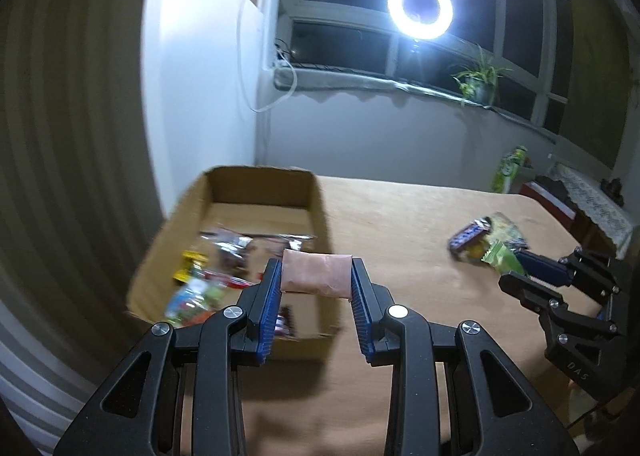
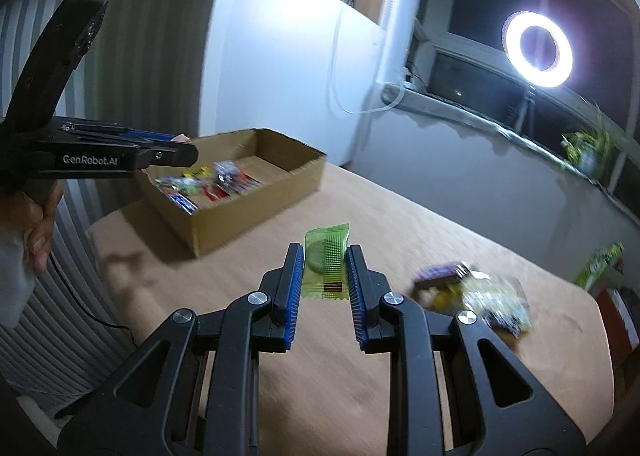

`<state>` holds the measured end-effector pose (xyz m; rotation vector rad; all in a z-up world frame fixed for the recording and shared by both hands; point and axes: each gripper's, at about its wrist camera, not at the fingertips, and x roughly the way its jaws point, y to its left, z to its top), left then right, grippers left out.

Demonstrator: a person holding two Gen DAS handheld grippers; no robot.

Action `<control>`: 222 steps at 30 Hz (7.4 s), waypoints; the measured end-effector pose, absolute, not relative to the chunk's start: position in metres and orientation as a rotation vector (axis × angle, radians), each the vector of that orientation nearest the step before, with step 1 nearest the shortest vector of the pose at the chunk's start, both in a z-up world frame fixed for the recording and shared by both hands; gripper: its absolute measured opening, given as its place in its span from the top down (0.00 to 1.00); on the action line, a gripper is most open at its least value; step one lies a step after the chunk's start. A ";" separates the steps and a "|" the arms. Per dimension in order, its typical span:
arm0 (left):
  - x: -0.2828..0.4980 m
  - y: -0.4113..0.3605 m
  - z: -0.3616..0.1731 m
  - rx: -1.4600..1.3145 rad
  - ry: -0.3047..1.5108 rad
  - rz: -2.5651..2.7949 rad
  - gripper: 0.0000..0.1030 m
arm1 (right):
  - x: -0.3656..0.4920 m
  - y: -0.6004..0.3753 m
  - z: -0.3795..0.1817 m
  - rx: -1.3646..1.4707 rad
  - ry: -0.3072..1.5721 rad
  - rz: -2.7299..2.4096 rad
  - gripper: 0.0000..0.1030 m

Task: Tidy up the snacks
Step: 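Carry the pink packet and green candy to the box and open both tools, then move both open tools back toward the remaining snacks, then grasp the Snickers bar with the left tool while the right tool grasps the black-and-white candy, then carry the Snickers bar and black-and-white candy to the box and open both tools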

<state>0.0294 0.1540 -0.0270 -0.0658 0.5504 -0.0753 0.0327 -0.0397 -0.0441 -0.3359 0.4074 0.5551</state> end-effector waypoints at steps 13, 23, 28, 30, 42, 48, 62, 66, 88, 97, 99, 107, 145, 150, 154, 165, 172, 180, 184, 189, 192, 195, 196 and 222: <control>0.058 0.207 -0.034 -0.092 0.521 -0.036 0.70 | 0.106 0.071 -0.015 -0.325 0.359 0.690 0.78; 0.081 0.218 -0.055 -0.126 0.559 -0.055 0.70 | 0.153 0.121 -0.029 -0.319 0.364 0.738 0.78; 0.082 0.214 -0.073 -0.131 0.644 -0.044 0.45 | 0.175 0.129 -0.050 -0.329 0.469 0.725 0.70; 0.075 0.214 -0.073 -0.131 0.631 -0.024 0.33 | 0.169 0.120 -0.050 -0.313 0.446 0.714 0.58; 0.036 0.221 -0.063 -0.205 0.588 0.012 0.26 | 0.105 0.072 -0.066 -0.299 0.410 0.663 0.34; 0.027 0.212 -0.057 -0.217 0.588 0.003 0.26 | 0.081 0.052 -0.070 -0.262 0.453 0.666 0.30; 0.018 0.163 -0.040 -0.161 0.571 -0.062 0.25 | 0.052 -0.001 -0.067 -0.209 0.447 0.624 0.26; 0.021 0.146 -0.040 -0.137 0.581 -0.089 0.25 | 0.052 -0.019 -0.070 -0.193 0.455 0.604 0.26; 0.043 0.083 -0.040 -0.035 0.637 -0.163 0.25 | 0.071 -0.089 -0.081 -0.091 0.484 0.528 0.26; 0.054 0.064 -0.042 -0.002 0.658 -0.194 0.25 | 0.080 -0.111 -0.086 -0.064 0.492 0.496 0.26; 0.058 0.058 -0.043 0.006 0.664 -0.205 0.25 | 0.083 -0.117 -0.088 -0.058 0.496 0.485 0.26; 0.072 0.033 -0.050 0.040 0.691 -0.255 0.25 | 0.096 -0.146 -0.095 -0.027 0.511 0.429 0.26; 0.177 -0.057 -0.078 0.084 0.721 -0.482 0.25 | 0.157 -0.224 -0.117 0.086 0.653 0.328 0.41; 0.185 -0.055 -0.086 0.060 0.752 -0.500 0.36 | 0.160 -0.220 -0.120 0.080 0.664 0.338 0.58; 0.186 -0.054 -0.091 0.046 0.765 -0.515 0.63 | 0.160 -0.224 -0.121 0.095 0.656 0.335 0.72; 0.186 -0.034 -0.084 -0.026 0.734 -0.502 0.78 | 0.154 -0.226 -0.120 0.104 0.617 0.340 0.88; 0.183 -0.020 -0.082 -0.065 0.731 -0.483 0.80 | 0.151 -0.230 -0.119 0.128 0.592 0.339 0.88; 0.174 -0.017 -0.079 -0.054 0.718 -0.473 0.81 | 0.149 -0.232 -0.119 0.141 0.581 0.333 0.88; 0.169 -0.013 -0.072 -0.054 0.701 -0.464 0.81 | 0.148 -0.234 -0.119 0.146 0.577 0.330 0.88; 0.157 -0.003 -0.061 -0.062 0.677 -0.445 0.81 | 0.146 -0.235 -0.117 0.151 0.572 0.323 0.88; 0.145 0.006 -0.053 -0.067 0.657 -0.429 0.81 | 0.143 -0.235 -0.116 0.149 0.569 0.316 0.88; 0.132 0.017 -0.044 -0.074 0.635 -0.411 0.81 | 0.138 -0.234 -0.112 0.150 0.565 0.310 0.88; 0.128 0.020 -0.041 -0.077 0.630 -0.405 0.81 | 0.136 -0.234 -0.111 0.150 0.562 0.310 0.88; 0.035 0.164 -0.013 -0.221 0.447 -0.220 0.81 | 0.072 -0.122 -0.036 -0.048 0.443 0.419 0.88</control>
